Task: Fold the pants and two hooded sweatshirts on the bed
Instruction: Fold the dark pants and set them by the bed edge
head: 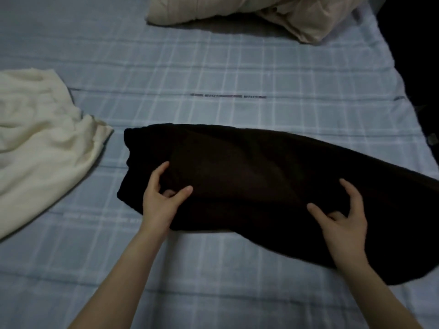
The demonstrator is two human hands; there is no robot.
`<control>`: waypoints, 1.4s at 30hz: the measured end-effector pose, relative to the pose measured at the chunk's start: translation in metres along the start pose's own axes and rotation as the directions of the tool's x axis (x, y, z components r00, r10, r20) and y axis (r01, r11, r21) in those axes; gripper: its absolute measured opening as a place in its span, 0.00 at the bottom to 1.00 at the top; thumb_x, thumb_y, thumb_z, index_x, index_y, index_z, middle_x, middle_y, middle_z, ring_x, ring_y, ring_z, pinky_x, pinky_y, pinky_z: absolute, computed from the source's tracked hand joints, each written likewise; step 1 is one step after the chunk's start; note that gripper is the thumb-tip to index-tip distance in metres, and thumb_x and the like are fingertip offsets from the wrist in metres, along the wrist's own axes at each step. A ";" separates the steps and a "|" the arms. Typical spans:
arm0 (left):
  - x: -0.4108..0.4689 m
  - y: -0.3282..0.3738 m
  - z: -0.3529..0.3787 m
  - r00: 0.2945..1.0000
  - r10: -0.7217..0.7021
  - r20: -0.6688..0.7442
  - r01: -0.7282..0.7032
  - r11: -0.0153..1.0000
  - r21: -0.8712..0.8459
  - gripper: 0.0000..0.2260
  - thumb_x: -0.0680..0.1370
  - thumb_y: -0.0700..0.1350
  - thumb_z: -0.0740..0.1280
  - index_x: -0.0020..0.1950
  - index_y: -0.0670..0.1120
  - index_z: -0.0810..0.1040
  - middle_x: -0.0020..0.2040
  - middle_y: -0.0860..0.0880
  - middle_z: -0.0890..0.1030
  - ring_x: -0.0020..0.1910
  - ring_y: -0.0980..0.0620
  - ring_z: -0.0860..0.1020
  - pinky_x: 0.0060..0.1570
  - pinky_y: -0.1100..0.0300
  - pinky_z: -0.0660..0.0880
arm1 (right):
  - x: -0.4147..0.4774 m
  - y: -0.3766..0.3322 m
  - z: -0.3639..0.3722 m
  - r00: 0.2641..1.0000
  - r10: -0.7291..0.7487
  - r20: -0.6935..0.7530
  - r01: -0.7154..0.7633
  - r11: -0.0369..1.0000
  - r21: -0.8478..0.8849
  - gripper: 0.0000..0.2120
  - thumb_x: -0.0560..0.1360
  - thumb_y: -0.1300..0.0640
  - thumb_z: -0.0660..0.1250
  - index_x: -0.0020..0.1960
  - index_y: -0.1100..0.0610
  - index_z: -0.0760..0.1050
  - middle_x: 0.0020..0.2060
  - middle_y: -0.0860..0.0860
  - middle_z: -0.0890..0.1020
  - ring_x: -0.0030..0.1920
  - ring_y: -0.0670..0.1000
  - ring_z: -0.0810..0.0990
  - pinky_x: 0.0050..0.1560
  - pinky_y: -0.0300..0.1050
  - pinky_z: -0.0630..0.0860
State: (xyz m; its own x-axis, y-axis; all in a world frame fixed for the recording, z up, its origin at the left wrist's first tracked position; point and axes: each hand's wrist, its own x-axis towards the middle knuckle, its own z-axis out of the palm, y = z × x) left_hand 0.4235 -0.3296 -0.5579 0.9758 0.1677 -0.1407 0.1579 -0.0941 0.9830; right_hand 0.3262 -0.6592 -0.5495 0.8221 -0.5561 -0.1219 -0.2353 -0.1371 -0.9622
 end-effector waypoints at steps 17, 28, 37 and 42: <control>-0.041 -0.012 -0.034 0.998 -0.004 -0.058 0.009 0.997 0.083 0.34 0.68 0.40 0.79 0.69 0.60 0.72 0.63 0.59 0.74 0.39 0.66 0.81 0.38 0.72 0.76 | -0.063 0.016 0.012 0.983 0.136 -0.124 -0.126 0.989 0.080 0.38 0.71 0.60 0.78 0.71 0.33 0.67 0.69 0.45 0.74 0.55 0.41 0.83 0.45 0.29 0.78; -0.049 -0.023 -0.040 0.997 -0.063 -0.043 0.066 0.993 0.098 0.35 0.70 0.41 0.79 0.72 0.60 0.68 0.44 0.75 0.79 0.34 0.61 0.81 0.36 0.70 0.77 | -0.085 0.024 0.005 0.961 0.240 -0.136 -0.242 0.970 -0.004 0.39 0.70 0.53 0.79 0.73 0.33 0.64 0.59 0.54 0.83 0.52 0.44 0.84 0.46 0.27 0.78; -0.051 -0.025 -0.049 0.997 -0.038 0.063 0.039 0.999 -0.008 0.36 0.72 0.39 0.77 0.74 0.57 0.66 0.61 0.63 0.74 0.45 0.68 0.81 0.41 0.73 0.76 | -0.085 0.014 0.014 0.952 0.252 -0.176 -0.270 0.959 -0.085 0.39 0.72 0.53 0.77 0.77 0.41 0.62 0.57 0.56 0.82 0.44 0.44 0.84 0.48 0.31 0.77; -0.057 -0.022 -0.073 0.995 -0.087 0.053 0.087 0.996 0.001 0.35 0.72 0.40 0.76 0.73 0.62 0.66 0.57 0.55 0.77 0.46 0.57 0.84 0.41 0.69 0.78 | -0.129 -0.023 0.037 0.959 0.133 -0.251 -0.206 0.933 -0.294 0.34 0.73 0.57 0.75 0.75 0.45 0.65 0.61 0.53 0.78 0.42 0.32 0.80 0.43 0.24 0.73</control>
State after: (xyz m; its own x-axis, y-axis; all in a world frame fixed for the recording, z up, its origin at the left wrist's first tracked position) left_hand 0.3535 -0.2654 -0.5631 0.9650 0.1230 -0.2316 0.2422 -0.0800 0.9669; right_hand 0.2447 -0.5536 -0.5207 0.6269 -0.7571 -0.1836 -0.5417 -0.2543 -0.8012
